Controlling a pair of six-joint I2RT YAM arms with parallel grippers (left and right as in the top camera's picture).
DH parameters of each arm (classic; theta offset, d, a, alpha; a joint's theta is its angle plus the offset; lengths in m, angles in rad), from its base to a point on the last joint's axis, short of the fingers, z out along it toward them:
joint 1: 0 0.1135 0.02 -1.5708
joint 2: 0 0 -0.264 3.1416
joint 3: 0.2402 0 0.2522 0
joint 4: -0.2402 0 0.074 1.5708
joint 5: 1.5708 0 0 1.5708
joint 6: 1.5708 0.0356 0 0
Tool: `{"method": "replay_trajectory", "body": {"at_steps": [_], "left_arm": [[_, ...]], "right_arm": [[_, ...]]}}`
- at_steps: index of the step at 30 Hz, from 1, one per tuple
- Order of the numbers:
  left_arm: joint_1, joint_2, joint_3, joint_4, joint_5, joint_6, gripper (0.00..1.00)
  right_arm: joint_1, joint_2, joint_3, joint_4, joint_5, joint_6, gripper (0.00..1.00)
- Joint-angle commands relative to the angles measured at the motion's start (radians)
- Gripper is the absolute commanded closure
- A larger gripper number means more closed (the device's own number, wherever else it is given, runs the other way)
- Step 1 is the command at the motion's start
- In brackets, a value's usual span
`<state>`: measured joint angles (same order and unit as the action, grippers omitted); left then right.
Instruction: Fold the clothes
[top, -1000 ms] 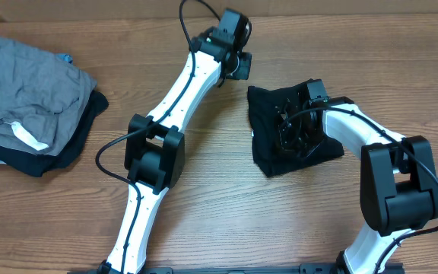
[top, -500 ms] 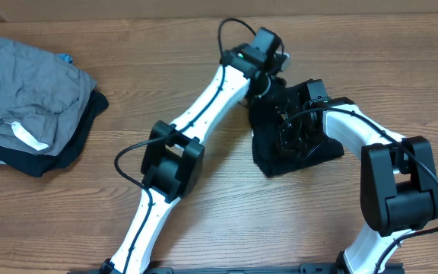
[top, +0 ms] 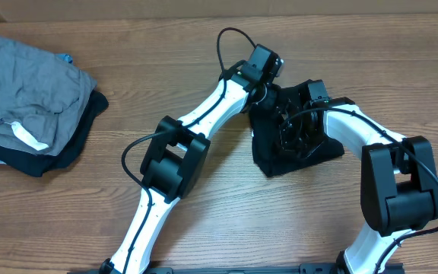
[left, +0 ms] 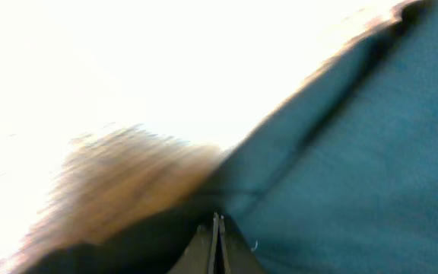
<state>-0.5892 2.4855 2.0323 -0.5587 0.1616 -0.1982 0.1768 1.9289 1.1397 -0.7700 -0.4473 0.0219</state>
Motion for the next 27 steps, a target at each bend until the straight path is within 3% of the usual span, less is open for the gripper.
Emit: {"method": "replay_trajectory", "body": {"at_steps": [1,8,13,17,20,21,23,26,27], "left_arm": [[0.052,0.013,-0.045,0.049,-0.091,0.029,0.96],[0.139,0.013,-0.001,0.088,-0.084,0.057,0.96],[0.171,0.005,0.351,-0.146,-0.084,0.051,0.93],[0.179,0.005,0.579,-0.418,-0.083,-0.074,0.89],[0.179,0.006,0.598,-0.628,-0.048,-0.117,0.77],[0.179,0.009,0.591,-0.678,-0.025,-0.117,0.75],[0.179,0.011,0.573,-0.775,0.044,-0.116,0.67],[0.179,0.012,0.532,-0.827,0.154,-0.072,0.33],[0.178,0.012,0.515,-0.835,0.183,-0.059,0.27]], "right_arm": [[0.013,0.059,-0.074,-0.023,0.088,-0.002,0.96],[0.013,0.059,-0.100,-0.002,0.090,0.005,0.96],[0.013,0.059,-0.026,-0.025,0.086,0.010,0.96],[0.013,0.054,0.102,-0.119,0.072,0.009,0.96],[0.013,0.036,0.262,-0.211,0.035,0.008,0.85],[0.012,0.031,0.304,-0.232,0.035,0.005,0.73],[0.008,0.022,0.397,-0.273,0.043,0.004,0.57],[-0.008,0.016,0.507,-0.310,0.052,0.003,0.46],[-0.016,0.015,0.529,-0.314,0.065,0.005,0.44]]}}
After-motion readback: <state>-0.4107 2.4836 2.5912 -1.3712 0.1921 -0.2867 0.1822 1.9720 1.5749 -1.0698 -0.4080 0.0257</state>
